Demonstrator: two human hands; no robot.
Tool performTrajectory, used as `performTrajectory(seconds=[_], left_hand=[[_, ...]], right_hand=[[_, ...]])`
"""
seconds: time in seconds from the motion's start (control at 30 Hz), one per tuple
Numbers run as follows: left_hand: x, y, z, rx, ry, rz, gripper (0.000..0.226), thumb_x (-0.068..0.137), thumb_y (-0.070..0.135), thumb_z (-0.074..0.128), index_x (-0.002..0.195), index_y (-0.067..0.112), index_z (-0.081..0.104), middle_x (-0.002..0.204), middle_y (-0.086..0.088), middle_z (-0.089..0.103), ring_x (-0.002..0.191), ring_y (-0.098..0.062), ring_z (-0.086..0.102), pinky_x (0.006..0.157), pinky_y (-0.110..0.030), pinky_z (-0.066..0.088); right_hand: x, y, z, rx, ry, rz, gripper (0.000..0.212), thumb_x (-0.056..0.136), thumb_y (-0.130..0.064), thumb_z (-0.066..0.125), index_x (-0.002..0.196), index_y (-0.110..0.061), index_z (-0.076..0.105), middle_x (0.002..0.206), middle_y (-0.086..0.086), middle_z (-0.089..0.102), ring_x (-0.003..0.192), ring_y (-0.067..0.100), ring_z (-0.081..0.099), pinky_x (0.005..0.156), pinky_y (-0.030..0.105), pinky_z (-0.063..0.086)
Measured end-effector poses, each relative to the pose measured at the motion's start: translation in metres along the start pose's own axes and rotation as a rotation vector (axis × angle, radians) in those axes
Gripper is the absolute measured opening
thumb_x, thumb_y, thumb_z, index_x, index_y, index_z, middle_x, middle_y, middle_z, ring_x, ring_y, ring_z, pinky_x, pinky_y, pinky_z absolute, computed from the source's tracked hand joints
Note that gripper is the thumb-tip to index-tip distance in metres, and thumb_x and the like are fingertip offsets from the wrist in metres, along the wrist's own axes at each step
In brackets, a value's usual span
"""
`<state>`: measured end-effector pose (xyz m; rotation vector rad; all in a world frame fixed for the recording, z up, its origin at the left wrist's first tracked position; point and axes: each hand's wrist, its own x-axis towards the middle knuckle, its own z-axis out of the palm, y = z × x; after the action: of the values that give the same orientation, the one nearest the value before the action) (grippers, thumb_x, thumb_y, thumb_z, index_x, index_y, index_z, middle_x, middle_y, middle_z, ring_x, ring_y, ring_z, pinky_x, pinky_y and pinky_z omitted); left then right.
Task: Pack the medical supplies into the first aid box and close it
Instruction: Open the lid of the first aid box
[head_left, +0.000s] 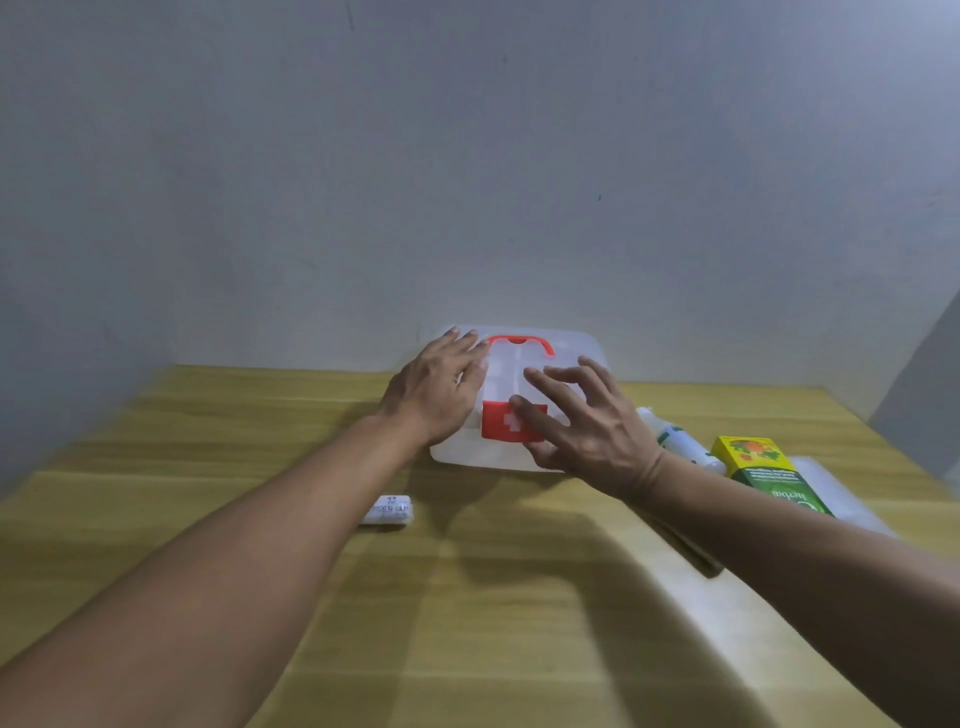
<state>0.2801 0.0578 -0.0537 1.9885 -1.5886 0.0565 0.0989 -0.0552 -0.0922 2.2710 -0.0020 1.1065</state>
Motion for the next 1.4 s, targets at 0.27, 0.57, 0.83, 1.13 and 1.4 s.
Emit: performTrajectory(seconds=[0.27,0.57,0.83,1.13,1.4], left_hand=[[0.007,-0.002,-0.018,-0.445,-0.055,-0.133,0.047,0.103,0.028,0.035,0.148,0.017,0.032,0.160,0.002,0.021,0.148,-0.007,0.011,0.119,-0.027,0.009],[0.001,0.000,-0.014,-0.870,0.287,-0.460,0.051,0.099,0.046,0.021,0.097,0.021,0.065,0.108,-0.002,0.064,0.102,-0.024,0.058,0.094,-0.038,0.046],[-0.007,-0.004,0.011,-0.545,0.062,-0.321,0.038,0.102,0.037,0.027,0.132,0.025,0.048,0.137,0.004,0.050,0.123,-0.015,0.049,0.104,-0.030,0.030],[-0.003,-0.009,0.017,-0.187,-0.076,-0.341,0.067,0.097,0.056,0.019,0.153,0.019,0.012,0.163,0.005,0.005,0.149,-0.022,0.016,0.118,-0.040,0.018],[-0.001,-0.004,0.014,-0.069,-0.094,-0.338,0.071,0.096,0.059,0.016,0.153,0.016,0.013,0.163,0.004,0.007,0.147,-0.023,0.020,0.115,-0.042,0.025]], right_hand=[[0.021,0.008,-0.025,0.041,-0.079,-0.002,0.021,0.094,-0.024,0.060,0.091,-0.007,0.072,0.104,0.011,0.072,0.084,0.031,0.067,0.071,0.041,0.054],[0.070,0.028,-0.052,0.193,-0.046,0.399,0.029,0.098,-0.025,0.046,0.098,-0.004,0.066,0.093,0.010,0.071,0.088,0.031,0.064,0.078,0.034,0.044],[0.123,0.070,-0.030,0.300,-0.145,0.783,0.028,0.100,-0.026,0.043,0.115,-0.011,0.061,0.101,0.018,0.068,0.093,0.035,0.057,0.068,0.032,0.034],[0.139,0.095,0.017,0.270,-0.275,0.945,0.037,0.102,-0.018,0.037,0.139,-0.014,0.041,0.108,0.018,0.068,0.088,0.035,0.062,0.083,0.046,0.050],[0.111,0.099,0.024,0.303,-0.328,1.048,0.048,0.099,-0.021,0.046,0.144,-0.011,0.034,0.144,0.014,0.045,0.134,0.030,0.038,0.108,0.043,0.033]])
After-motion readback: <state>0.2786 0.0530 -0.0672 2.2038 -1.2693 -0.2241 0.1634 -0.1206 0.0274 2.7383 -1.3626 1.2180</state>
